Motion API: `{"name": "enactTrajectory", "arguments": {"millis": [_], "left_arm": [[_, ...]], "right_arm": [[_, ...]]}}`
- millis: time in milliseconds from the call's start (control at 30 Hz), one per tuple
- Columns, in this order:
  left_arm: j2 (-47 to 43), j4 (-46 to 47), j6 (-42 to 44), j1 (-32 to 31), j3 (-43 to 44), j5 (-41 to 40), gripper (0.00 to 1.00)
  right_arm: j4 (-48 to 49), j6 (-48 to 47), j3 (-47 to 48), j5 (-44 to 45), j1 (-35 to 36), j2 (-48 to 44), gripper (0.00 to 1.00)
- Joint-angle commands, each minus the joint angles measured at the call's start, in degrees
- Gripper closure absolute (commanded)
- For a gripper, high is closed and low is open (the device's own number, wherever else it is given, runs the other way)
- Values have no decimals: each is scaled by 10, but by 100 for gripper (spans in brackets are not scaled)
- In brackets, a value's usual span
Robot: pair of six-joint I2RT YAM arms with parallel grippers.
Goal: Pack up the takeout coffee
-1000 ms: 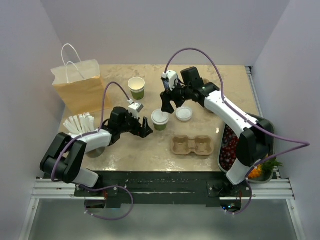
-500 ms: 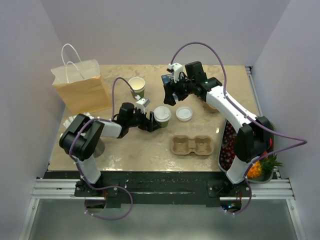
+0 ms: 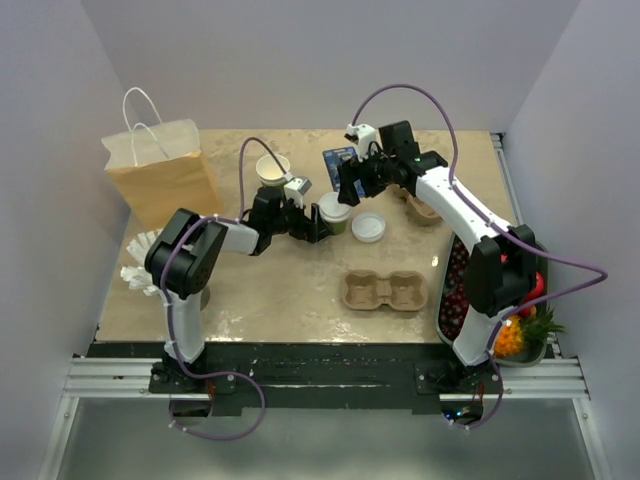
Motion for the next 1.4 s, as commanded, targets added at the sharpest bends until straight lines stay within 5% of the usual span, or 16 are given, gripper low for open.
{"name": "enactTrajectory", "arguments": {"millis": [0, 167, 333, 367, 533, 633, 800, 1100, 1367], "left_arm": [[-8, 3, 40, -3, 21, -8, 11], [-123, -142, 110, 5, -27, -7, 7], [-250, -393, 366, 16, -39, 63, 5], [-258, -505, 464, 19, -30, 72, 5], [-289, -808, 680, 85, 5, 1, 6], [-294, -891, 753, 139, 2, -67, 8], [-302, -934, 815, 193, -22, -197, 17], [-326, -871, 815, 213, -112, -408, 20], [-346, -821, 830, 249, -131, -455, 20]], "right_arm": [[8, -1, 43, 4, -5, 5, 12], [6, -1, 58, 4, -12, -1, 12], [5, -7, 55, 4, -12, -16, 11], [9, -7, 52, 4, -12, -19, 11], [24, -4, 35, 7, -12, -45, 10], [30, -1, 25, 1, -13, -54, 10], [45, 7, 4, -13, -12, -70, 10], [56, 21, -38, -34, -14, -99, 10], [75, 44, -67, -44, -13, -109, 10]]}}
